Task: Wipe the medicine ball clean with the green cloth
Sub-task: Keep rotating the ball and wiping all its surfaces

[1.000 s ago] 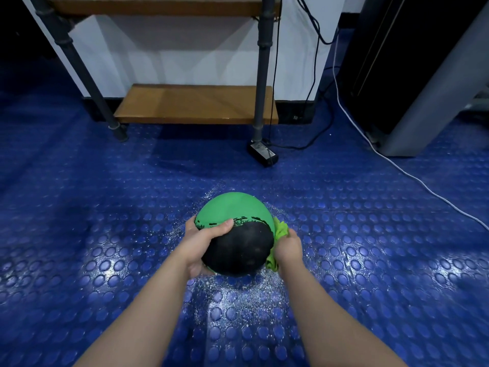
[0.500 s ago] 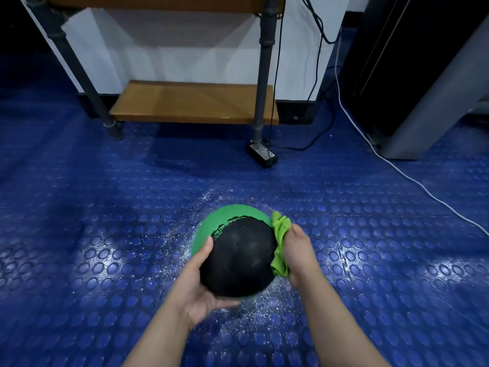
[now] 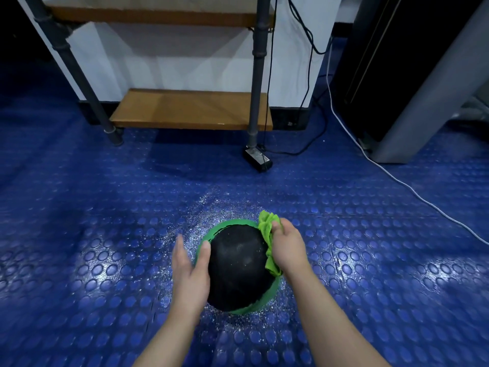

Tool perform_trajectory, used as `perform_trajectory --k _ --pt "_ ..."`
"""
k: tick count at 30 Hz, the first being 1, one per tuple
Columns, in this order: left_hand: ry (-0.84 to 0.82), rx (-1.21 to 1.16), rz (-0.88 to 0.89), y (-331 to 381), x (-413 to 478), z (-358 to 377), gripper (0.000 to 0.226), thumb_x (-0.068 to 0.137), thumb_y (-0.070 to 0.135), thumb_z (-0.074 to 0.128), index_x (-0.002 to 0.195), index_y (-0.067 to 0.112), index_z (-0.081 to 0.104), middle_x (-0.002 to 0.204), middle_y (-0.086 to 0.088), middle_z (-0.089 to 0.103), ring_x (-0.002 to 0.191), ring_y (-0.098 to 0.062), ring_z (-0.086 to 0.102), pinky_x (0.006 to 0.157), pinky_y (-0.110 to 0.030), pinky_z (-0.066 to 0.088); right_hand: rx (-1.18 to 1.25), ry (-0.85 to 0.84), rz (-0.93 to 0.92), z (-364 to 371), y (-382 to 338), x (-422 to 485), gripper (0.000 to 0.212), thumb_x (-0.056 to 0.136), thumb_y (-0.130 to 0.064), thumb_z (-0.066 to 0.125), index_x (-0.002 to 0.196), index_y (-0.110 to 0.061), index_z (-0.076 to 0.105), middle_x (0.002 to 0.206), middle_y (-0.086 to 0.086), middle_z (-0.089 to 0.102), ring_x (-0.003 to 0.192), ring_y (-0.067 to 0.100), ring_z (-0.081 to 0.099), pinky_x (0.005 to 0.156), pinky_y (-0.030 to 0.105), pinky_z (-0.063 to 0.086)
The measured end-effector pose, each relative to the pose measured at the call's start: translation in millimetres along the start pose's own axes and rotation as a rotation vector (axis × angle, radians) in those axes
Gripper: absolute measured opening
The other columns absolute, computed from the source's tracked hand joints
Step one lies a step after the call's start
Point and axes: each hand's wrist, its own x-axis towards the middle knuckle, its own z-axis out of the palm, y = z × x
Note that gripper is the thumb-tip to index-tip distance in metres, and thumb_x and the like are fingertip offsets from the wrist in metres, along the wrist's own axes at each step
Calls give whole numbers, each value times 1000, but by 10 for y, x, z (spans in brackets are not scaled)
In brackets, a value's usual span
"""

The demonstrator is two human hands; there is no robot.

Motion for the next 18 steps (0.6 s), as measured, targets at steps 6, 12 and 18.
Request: perform_trajectory --k 6,12,18 --pt "7 252 439 -95 209 176 51 99 53 31 132 26 59 142 14 48 140 -10 36 120 -34 24 150 163 -363 -58 -221 -415 29 99 -38 34 110 -28 59 107 -9 60 104 8 54 88 28 44" --pt "48 305 530 -128 279 308 58 95 49 25 130 20 62 136 7 58 131 -11 48 114 -39 34 -473 46 -375 256 -152 -506 52 91 -57 32 141 -41 32 154 -1 26 138 25 25 114 48 20" --pt "73 395 552 -31 286 405 62 93 51 21 127 22 64 133 9 60 128 -12 48 113 -34 33 -397 31 -222 154 -251 -240 40 95 -49 40 124 -23 48 131 5 44 116 31 41 96 44 38"
